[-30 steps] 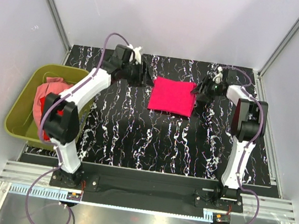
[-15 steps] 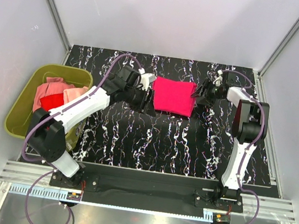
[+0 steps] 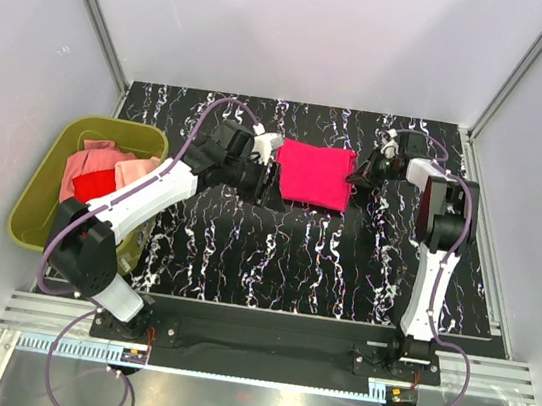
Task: Fold and stack the t-shirts
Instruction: Fold the tshirt, then neatly place the folded tshirt to the corner
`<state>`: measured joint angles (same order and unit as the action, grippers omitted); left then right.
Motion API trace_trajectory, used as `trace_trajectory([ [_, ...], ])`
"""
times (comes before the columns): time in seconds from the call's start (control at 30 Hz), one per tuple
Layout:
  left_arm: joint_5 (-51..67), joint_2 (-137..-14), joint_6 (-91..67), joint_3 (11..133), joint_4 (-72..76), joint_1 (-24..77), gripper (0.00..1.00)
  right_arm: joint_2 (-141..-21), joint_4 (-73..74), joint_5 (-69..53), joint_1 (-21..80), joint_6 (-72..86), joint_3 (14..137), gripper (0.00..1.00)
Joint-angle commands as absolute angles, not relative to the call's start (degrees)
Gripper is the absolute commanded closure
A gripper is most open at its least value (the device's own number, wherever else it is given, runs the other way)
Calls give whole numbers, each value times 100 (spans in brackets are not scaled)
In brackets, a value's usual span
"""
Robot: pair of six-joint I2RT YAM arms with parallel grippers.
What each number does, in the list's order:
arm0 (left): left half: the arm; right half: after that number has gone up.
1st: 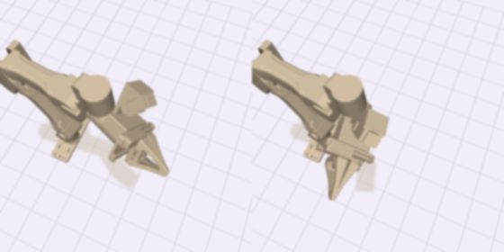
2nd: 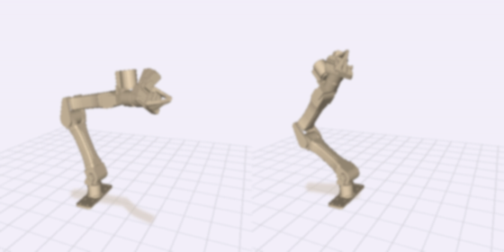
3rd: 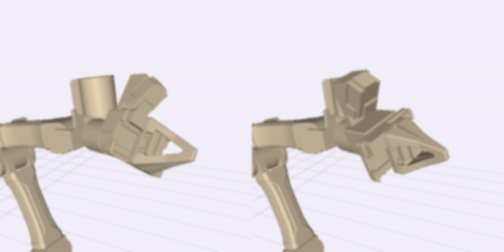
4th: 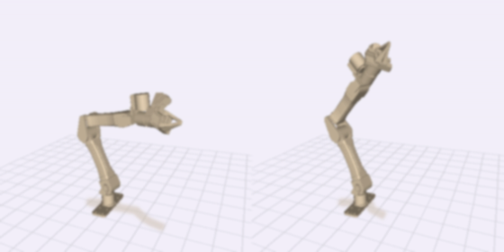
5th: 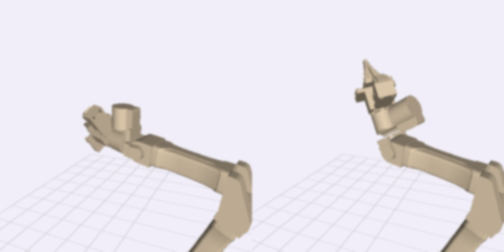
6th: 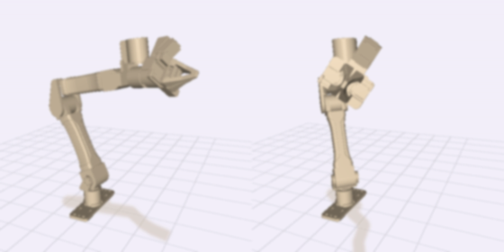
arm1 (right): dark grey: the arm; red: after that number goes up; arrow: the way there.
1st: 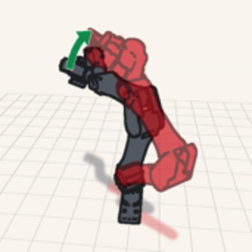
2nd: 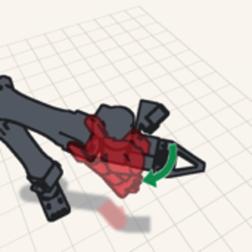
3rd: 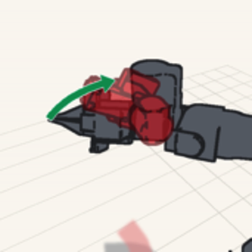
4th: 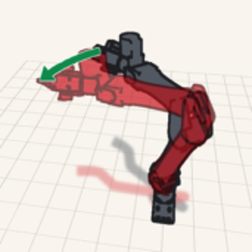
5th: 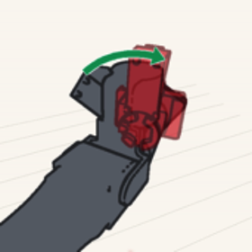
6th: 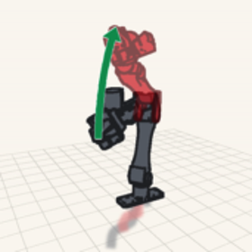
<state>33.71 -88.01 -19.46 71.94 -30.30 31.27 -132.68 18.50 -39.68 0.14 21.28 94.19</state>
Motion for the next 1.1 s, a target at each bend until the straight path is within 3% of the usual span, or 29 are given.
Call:
trace_trajectory([
  [0.0,3683,-8464,-1943,7172,-2681,3129,44,-13359,1573,-4332,35,2092,9694,100],
  [0.23,3744,-8525,-1969,7189,-2690,3129,44,-13438,1573,-4667,-290,2013,9817,100],
  [0.53,3779,-8543,-1977,7233,-2681,3129,44,-13921,2531,-4754,-518,1573,10915,100],
  [0.6,3771,-8552,-1969,7233,-2681,3129,44,-13966,2706,-4877,-519,1573,10995,91],
  [0.83,3595,-8490,-1977,7242,-2733,3129,44,-13176,1934,-4413,-519,2187,9951,38],
  [1.07,3428,-8367,-1960,7260,-2821,3129,44,-12902,1520,-4034,-255,2338,9536,28],
])
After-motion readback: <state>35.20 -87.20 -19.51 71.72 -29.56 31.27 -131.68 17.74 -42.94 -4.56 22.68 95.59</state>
